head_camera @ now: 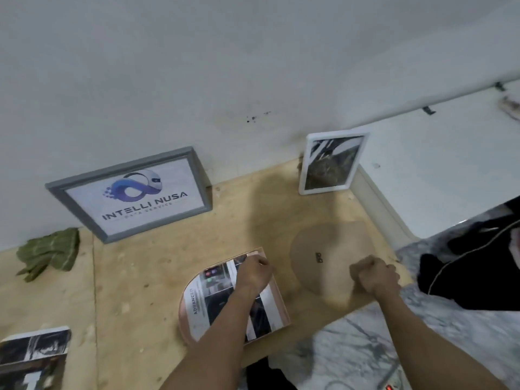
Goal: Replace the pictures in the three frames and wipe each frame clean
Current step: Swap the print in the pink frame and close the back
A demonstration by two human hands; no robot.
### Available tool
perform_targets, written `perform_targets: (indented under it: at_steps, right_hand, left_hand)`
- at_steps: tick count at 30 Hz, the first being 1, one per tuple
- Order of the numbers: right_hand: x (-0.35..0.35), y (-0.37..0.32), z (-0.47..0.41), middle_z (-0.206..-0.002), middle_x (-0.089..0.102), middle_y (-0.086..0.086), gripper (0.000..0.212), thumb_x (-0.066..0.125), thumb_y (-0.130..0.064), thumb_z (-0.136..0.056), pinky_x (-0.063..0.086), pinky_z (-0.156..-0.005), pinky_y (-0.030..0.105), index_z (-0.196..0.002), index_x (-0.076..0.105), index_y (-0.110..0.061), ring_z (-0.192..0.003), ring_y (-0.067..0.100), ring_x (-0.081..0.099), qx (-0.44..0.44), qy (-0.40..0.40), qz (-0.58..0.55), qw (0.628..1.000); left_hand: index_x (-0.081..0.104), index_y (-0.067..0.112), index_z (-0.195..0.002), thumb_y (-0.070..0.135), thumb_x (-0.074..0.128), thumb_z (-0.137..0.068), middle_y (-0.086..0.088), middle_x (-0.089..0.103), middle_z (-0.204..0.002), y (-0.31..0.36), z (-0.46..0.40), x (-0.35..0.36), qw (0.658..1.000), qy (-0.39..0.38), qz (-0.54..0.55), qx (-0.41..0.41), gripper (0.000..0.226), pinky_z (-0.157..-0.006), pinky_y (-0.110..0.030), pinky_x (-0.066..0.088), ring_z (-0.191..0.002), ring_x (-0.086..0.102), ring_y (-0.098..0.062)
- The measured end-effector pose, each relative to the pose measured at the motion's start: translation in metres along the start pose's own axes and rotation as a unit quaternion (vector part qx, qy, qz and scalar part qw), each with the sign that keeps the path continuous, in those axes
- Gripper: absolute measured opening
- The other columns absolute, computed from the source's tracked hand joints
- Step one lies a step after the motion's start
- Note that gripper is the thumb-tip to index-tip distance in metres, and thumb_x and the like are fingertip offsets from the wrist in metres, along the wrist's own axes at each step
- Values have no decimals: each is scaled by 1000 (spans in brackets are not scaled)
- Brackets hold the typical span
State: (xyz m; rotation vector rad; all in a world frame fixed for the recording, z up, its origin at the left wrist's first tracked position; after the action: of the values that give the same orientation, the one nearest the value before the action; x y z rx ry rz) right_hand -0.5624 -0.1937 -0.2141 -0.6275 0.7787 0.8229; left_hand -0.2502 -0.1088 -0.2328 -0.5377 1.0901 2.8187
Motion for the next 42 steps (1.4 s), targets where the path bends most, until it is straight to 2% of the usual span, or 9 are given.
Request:
perform_targets:
  at_steps: [5,8,13,18,25,30,33,38,42]
  right_hand:
    - [-13,29,-34,-140,39,22,54,52,-30,-91,37,-104,44,-137,41,-4,-128,40,39,12,-8,10,1000]
    - [-5,32,-40,-130,48,18,50,59,-39,-85,41,-98,44,-126,50,-10,-120,39,47,10,-11,-65,998]
    - [-2,51,-44,-94,71,13,13,60,-26,-79,55,-80,44,-81,68,-17,-86,33,64,52,-6,-280,958]
    - [10,29,-20,-83,68,9,29,49,4,-82,44,-57,32,-87,72,-11,-69,26,59,-3,-59,-365,929]
    - [112,-57,57,-72,64,9,20,59,2,-82,45,-60,32,-68,62,-12,-67,22,59,-99,-211,-284,930]
    - [140,-77,82,-72,65,2,23,57,0,-76,41,-62,27,-63,61,-19,-71,19,58,-143,-190,-192,952]
    - [140,-80,89,-69,60,1,24,53,0,-78,38,-61,27,-63,56,-19,-68,19,53,-165,-174,-141,961]
    - [140,-74,92,-68,58,12,19,53,1,-78,35,-57,29,-64,53,-12,-64,22,50,-163,-148,-96,971]
    - [141,-72,93,-76,67,15,13,60,-5,-77,42,-64,32,-65,61,-9,-76,29,61,-160,-135,-70,975]
  left_hand:
    - [65,8,-122,23,59,-92,-13,67,-126,26,-24,63,994,-41,-95,27,34,-92,-35,46,-117,60,-32]
    - [60,6,-128,26,56,-96,-15,62,-133,27,-30,75,996,-29,-90,5,38,-95,-35,43,-121,57,-33]
    - [71,8,-106,29,56,-82,-17,73,-109,29,-33,58,999,7,-20,-31,36,-89,-38,56,-102,69,-34]
    - [69,6,-72,-12,55,-87,-13,63,-69,16,-5,-9,988,65,139,-17,27,-48,-27,50,-54,56,-21]
    - [75,-5,-88,-7,67,-88,-16,70,-65,-135,59,-121,946,202,217,-134,9,-54,-33,50,-57,60,-27]
    - [76,7,-68,-12,68,-83,-20,67,-68,-185,82,-130,926,225,251,-172,26,-44,-26,46,-60,56,-26]
    - [72,15,-46,-1,74,-81,-15,72,-60,-200,82,-127,930,242,213,-180,38,-63,-38,58,-60,67,-32]
    - [74,18,-53,12,77,-78,-4,70,-52,-202,93,-121,940,250,149,-178,26,-74,-39,58,-64,71,-28]
    - [63,34,-64,14,78,-80,0,70,-76,-186,99,-128,940,287,116,-144,30,-74,-29,44,-80,64,-25]
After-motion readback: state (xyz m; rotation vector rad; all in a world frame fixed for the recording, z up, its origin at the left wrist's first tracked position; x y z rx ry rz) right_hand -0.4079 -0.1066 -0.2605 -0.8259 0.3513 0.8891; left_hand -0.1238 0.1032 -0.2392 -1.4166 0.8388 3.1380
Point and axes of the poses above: each hand's wrist, its own z-axis away from the middle knuckle, its own x-axis out of the palm, y = z × x, the point moved 8 cm from there along -z, towards the middle knuckle
